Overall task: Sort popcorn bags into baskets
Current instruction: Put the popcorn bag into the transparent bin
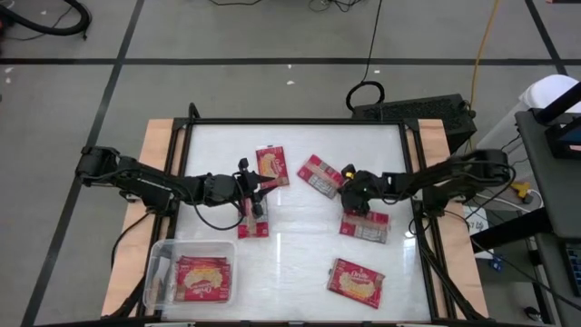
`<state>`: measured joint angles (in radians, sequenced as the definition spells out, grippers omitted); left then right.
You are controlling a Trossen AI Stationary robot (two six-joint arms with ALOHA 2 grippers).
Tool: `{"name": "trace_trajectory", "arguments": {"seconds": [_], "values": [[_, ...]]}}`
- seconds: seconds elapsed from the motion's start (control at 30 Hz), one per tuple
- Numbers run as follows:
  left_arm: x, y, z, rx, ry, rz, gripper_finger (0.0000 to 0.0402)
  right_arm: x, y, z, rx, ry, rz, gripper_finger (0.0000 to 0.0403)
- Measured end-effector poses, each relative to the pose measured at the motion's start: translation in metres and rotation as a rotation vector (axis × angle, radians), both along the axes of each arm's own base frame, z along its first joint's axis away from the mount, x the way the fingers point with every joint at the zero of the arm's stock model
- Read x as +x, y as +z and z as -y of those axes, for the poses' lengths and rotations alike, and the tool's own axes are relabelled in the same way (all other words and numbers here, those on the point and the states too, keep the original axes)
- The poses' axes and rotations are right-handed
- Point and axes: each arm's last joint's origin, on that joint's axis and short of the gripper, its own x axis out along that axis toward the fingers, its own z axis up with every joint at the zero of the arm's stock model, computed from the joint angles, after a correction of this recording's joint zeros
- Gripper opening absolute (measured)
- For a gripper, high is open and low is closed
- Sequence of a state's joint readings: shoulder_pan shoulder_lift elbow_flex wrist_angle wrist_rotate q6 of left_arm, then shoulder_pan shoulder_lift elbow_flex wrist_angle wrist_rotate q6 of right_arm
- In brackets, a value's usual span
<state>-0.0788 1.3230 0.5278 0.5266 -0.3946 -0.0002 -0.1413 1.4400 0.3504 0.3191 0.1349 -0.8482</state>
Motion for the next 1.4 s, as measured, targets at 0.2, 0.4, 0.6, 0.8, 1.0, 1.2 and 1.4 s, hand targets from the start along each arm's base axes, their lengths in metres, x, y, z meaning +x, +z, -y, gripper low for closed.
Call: {"name": "trace_trajectory", "arguments": {"seconds": [0.2, 0.4, 0.6, 0.8, 1.0, 1.2, 1.4], "values": [[0.0, 0.001, 0.003, -0.002, -0.013, 0.013, 0.0118, 0.005, 0.011, -0.009, 0.079, -0.041, 0.142, 0.0004], [0.002, 0.009, 0.013, 0.018, -0.057, 0.079, 0.0118, 0.009, 0.033, -0.016, 0.155, -0.106, 0.322, 0.0001], [0.017, 0.03, 0.023, 0.071, -0.094, 0.059, 0.0118, 0.01, 0.045, -0.02, 0.283, -0.187, 0.434, 0.0], [0.045, 0.035, 0.029, 0.148, -0.124, -0.05, 0.0118, 0.013, 0.053, -0.024, 0.378, -0.296, 0.561, 0.0], [0.074, 0.012, 0.027, 0.155, -0.117, -0.152, 0.0155, 0.014, 0.057, -0.025, 0.462, -0.385, 0.636, 0.0], [0.098, -0.02, 0.011, 0.163, -0.066, -0.218, 0.0248, 0.016, 0.063, -0.025, 0.492, -0.396, 0.707, 0.0], [0.116, -0.047, -0.011, 0.22, -0.007, -0.243, 0.0293, 0.018, 0.068, -0.025, 0.529, -0.4, 0.76, 0.0]]}}
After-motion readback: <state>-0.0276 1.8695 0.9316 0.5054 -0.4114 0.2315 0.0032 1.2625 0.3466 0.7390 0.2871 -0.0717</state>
